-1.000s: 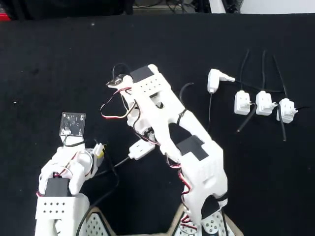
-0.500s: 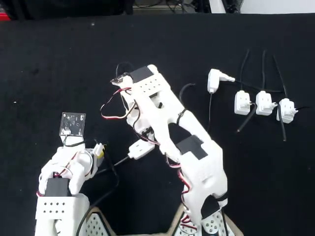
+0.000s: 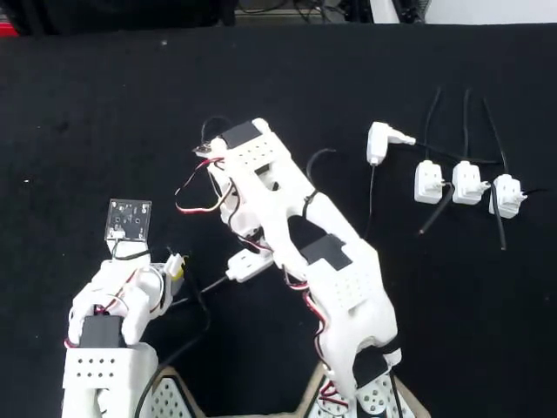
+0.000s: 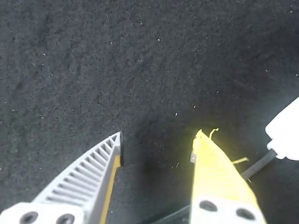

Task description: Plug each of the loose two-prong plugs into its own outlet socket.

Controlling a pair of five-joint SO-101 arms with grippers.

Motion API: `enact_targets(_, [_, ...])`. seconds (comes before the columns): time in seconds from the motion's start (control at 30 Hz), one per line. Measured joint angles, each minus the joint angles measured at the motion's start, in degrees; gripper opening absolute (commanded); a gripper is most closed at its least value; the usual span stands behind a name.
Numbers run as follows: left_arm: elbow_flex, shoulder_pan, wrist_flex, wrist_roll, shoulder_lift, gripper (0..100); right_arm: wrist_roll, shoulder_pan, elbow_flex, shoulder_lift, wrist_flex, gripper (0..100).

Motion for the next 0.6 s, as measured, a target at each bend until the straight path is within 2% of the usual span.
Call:
enact_targets(0.13, [0.0, -4.31, 0.0, 2.81, 0.0, 25, -0.7, -1.93, 0.0, -2.29, 0.0, 2.3])
enact_targets(0.33, [0.0, -7.03, 0.0, 4.31, 0.0, 25, 0.53, -7.65, 2.9, -9.49, 0.0, 25.7])
enact_targets(0.6, [0.0, -10.2, 0.0, 4.48, 0.0, 25, 4.4, -8.0, 3.78, -10.2, -0.44, 21.3])
